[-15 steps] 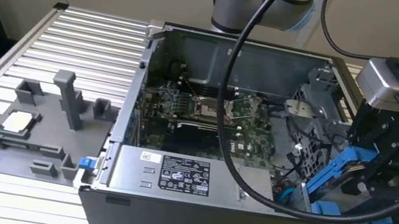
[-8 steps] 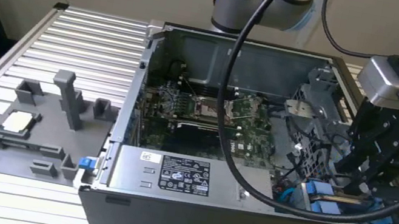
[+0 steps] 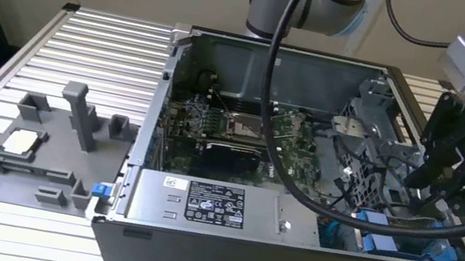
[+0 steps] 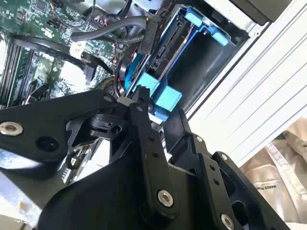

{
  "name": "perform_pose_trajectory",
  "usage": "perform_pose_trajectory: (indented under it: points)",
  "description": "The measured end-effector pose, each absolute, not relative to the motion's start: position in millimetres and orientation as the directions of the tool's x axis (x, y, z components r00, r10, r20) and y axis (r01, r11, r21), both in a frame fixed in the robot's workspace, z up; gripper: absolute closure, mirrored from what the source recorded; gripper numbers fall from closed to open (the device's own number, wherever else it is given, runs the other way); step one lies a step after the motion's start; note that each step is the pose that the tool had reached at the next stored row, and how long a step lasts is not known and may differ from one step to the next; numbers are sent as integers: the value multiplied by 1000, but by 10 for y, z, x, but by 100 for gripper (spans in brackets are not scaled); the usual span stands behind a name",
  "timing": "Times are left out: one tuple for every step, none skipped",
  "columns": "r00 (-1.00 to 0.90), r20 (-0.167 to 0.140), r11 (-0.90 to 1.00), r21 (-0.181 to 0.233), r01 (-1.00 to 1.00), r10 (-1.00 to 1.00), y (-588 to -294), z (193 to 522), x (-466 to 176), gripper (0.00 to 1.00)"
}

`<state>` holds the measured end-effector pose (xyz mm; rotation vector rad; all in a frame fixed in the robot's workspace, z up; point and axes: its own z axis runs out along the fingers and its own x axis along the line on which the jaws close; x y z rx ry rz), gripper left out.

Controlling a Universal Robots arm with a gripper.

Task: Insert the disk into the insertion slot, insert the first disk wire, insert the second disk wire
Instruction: 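Insert the disk into the insertion slot, then insert the first disk wire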

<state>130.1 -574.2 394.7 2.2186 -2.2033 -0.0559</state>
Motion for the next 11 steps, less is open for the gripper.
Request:
perform_pose_trajectory:
  points:
    - [7,-15,-7,33,-999,-1000,-5741,3947,1300,59]
    - [7,-16,-7,22,-1000,-1000,-5741,3948,1298,59]
    - [7,-20,-7,5,-1000,-1000,-5742,3949,1294,59]
    - [8,-25,-7,-14,-1000,-1000,-5741,3948,1291,59]
    - [8,-29,-7,-33,-999,-1000,-5741,3949,1289,59]
    - [9,-32,-7,-51,-999,-999,-5741,3948,1287,59]
    - [9,-36,-7,-68,-998,-999,-5741,3948,1285,59]
    - [10,-40,-7,-87,-996,-999,-5741,3948,1283,59]
    - [11,-43,-7,-105,-994,-999,-5741,3948,1282,59]
    - [12,-46,-6,-123,-992,-999,-5741,3948,1280,59]
    - [13,-49,-6,-141,-990,-999,-5741,3948,1278,59]
